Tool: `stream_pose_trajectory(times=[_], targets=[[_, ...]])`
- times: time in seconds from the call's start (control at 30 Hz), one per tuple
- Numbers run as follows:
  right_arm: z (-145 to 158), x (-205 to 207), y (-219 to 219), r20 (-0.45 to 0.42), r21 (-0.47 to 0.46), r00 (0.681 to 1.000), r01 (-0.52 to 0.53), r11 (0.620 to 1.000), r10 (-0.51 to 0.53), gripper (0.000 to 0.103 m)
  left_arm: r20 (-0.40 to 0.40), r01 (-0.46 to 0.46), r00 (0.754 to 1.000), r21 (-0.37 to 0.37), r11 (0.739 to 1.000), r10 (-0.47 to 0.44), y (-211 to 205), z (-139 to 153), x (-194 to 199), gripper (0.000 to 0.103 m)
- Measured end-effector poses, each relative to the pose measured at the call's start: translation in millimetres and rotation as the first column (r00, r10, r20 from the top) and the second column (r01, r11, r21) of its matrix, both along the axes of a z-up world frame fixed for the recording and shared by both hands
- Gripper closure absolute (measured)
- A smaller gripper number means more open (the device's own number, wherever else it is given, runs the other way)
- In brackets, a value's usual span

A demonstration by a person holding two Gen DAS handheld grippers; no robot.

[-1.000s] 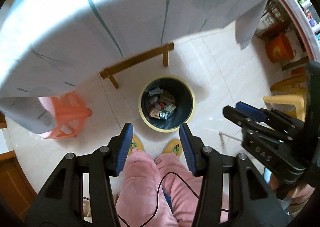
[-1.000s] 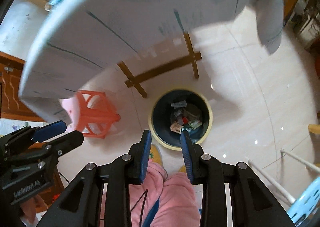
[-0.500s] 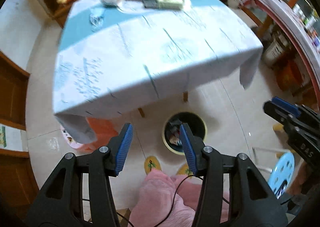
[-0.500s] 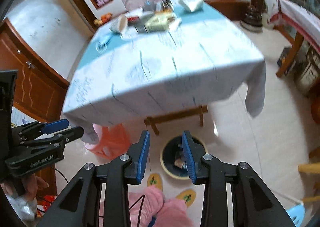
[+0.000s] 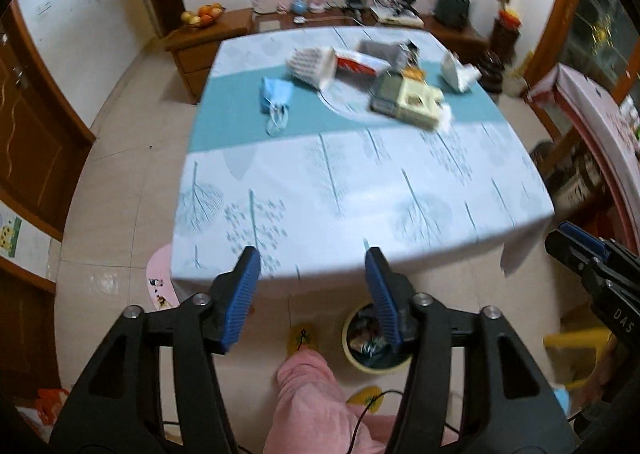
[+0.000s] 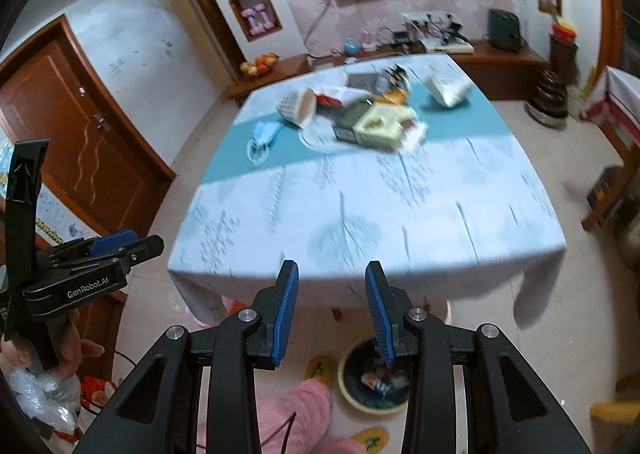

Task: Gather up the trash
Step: 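Raise both empty tools back over the table, then grasp the blue face mask with the left tool while the right tool grasps the grey-checked paper cup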

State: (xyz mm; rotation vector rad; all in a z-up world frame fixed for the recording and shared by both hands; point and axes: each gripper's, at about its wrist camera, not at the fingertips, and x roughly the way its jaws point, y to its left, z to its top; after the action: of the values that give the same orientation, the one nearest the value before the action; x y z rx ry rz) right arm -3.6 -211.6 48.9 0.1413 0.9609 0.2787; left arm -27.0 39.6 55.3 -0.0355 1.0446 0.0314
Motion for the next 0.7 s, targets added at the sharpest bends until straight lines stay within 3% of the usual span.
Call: stream_pose_trajectory(times=[0.1,0.2,0.37,0.57,0.7], targets=[[5.7,33.9,13.9,0.016,0.011,1.000,-0.017,1.000,0.017,0.066,0.022,-0.035,0.999,-0.011,0.999,0.035,18.4,4.6,24.7,0.046],[9.9,78.5,32.4,0.026,0.026,0.999,-0.033,0.999,0.032,0.057,0.026,-0.060,0.998,-0.027,0.998,0.060,39.6,5.8,59.1,0.046],[6.0,155.5,65.5,0.021,0.049,0.998,-0.054,0.997,0.053,0.048,0.001,-0.090,0.996,-0.070,0.993,0.091,80.9,-4.0,137.0,0.045],[-24.6,270.7,110.5,-0.035,0.063,0.997,-0.061,0.996,0.063,0.047,-0.071,-0.117,0.992,-0.141,0.983,0.108,121.3,-36.8,239.4,0.045],[-70.2,344.2,135.6,-0.100,0.090,0.993,-0.051,0.995,0.060,0.047,-0.129,-0.124,0.987,-0.187,0.975,0.101,135.6,-72.4,300.8,0.045]])
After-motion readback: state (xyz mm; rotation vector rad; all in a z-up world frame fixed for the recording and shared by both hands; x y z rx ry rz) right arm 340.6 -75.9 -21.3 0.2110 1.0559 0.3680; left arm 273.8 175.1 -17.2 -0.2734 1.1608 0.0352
